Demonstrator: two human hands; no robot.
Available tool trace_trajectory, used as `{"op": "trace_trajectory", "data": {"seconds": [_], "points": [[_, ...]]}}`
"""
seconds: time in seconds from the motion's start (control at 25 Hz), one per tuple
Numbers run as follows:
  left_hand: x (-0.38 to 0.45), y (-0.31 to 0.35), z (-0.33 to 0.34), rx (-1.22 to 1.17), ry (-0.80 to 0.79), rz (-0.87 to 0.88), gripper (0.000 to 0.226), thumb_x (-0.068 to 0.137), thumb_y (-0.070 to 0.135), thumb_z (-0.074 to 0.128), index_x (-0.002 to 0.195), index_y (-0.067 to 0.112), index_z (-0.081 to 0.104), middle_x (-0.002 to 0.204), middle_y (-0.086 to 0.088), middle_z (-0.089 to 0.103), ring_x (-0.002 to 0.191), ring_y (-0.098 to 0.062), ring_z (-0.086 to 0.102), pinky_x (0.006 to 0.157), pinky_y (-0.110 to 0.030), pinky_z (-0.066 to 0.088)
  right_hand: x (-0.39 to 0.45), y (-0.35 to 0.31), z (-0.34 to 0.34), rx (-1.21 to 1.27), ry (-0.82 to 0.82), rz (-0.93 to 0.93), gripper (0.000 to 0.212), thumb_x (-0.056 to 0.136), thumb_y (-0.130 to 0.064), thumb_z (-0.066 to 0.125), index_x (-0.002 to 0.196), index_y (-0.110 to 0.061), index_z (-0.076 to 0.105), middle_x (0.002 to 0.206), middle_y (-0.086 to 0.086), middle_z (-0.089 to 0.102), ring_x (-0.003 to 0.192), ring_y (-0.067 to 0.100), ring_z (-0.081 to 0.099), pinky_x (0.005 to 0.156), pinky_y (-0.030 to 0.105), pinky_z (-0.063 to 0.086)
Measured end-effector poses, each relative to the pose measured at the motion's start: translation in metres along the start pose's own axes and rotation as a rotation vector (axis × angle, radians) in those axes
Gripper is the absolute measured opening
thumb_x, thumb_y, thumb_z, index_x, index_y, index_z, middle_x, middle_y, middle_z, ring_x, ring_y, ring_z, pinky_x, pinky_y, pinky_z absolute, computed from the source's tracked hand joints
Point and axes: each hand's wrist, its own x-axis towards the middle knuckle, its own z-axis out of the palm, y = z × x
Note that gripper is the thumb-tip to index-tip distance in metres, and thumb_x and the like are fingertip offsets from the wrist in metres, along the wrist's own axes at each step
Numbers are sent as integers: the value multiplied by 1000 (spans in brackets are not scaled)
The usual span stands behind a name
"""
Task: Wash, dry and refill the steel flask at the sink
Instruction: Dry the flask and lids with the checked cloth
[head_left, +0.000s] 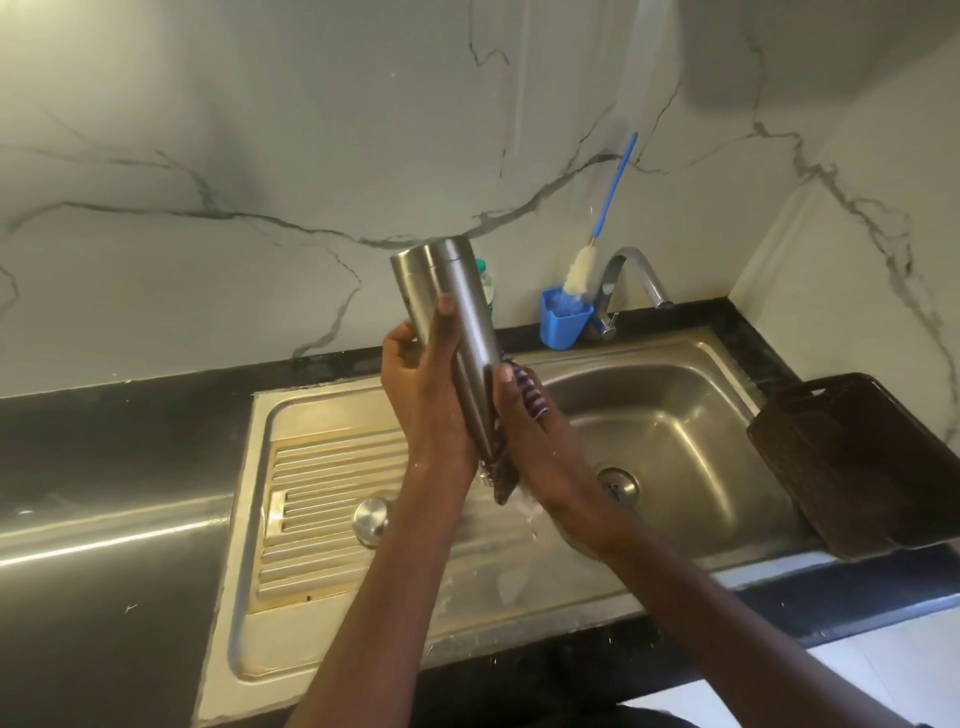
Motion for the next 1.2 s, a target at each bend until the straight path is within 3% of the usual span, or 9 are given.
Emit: {"op": "trace_trajectory", "data": {"seconds": [0.12, 0.32, 0.4, 0.52, 0.68, 0.84, 0.92, 1.04, 1.2], "points": [[9, -11, 7, -42, -48, -22, 124, 42, 80, 89, 134, 3, 58, 116, -24, 73, 87, -31, 76, 74, -40, 62, 11, -4, -24, 272, -15, 299, 53, 99, -72, 45, 102, -26, 72, 83, 5, 75, 69, 21, 72, 66, 36, 58], [17, -8, 22, -30, -131, 33, 95, 69, 59, 88, 139, 5, 53, 113, -22, 72, 90, -33, 72, 81, -50, 62, 4, 13, -55, 789, -281, 712, 76, 97, -68, 51, 121, 2, 69, 93, 18, 72, 74, 28, 70, 66, 36, 59], [19, -6, 23, 31, -163, 71, 84, 72, 53, 86, 137, 9, 55, 112, -19, 72, 96, -30, 72, 88, -52, 62, 7, 18, -59, 655, -78, 589, 61, 97, -65, 52, 119, -11, 70, 95, 14, 77, 82, 29, 74, 71, 37, 60], [11, -3, 21, -64, -202, 10, 73, 74, 34, 84, 137, 10, 56, 107, -4, 71, 102, -21, 72, 94, -45, 60, 13, 18, -68, 225, 224, -2, 38, 105, -56, 47, 110, -27, 71, 94, -3, 78, 87, 20, 76, 65, 33, 61], [-4, -4, 38, -259, 117, -12, 54, 82, 38, 79, 129, 18, 61, 108, -12, 73, 93, -25, 75, 81, -40, 60, 11, 31, -55, -514, 274, -538, 47, 106, -54, 42, 133, -22, 64, 115, -4, 72, 98, 9, 69, 75, 25, 57], [-3, -9, 27, -262, 149, 82, 59, 87, 54, 74, 128, 12, 62, 101, -19, 71, 86, -33, 71, 78, -43, 60, 31, -2, -45, 192, 20, 357, 44, 98, -65, 54, 102, -25, 73, 91, 6, 78, 80, 25, 77, 79, 46, 64], [-4, -10, 11, -266, 119, 98, 63, 84, 61, 72, 124, 12, 65, 96, -18, 71, 82, -34, 70, 78, -42, 60, 44, -9, -49, 266, -218, 709, 52, 98, -62, 56, 110, -13, 71, 84, 15, 77, 70, 27, 75, 72, 39, 64], [-7, -1, -17, -275, 136, 125, 51, 96, 57, 61, 121, 14, 66, 93, -12, 72, 81, -30, 72, 76, -39, 61, 43, -3, -35, 358, -488, 866, 71, 103, -60, 43, 124, 7, 59, 64, 16, 67, 41, 23, 62, 39, 23, 49], [-6, 25, -75, -268, 327, 64, 47, 102, 57, 52, 129, 20, 60, 93, -4, 78, 91, -24, 77, 82, -41, 63, 27, 37, -1, 551, -491, 885, 69, 101, -63, 44, 121, 0, 63, 75, 16, 69, 54, 23, 67, 46, 27, 55]]}}
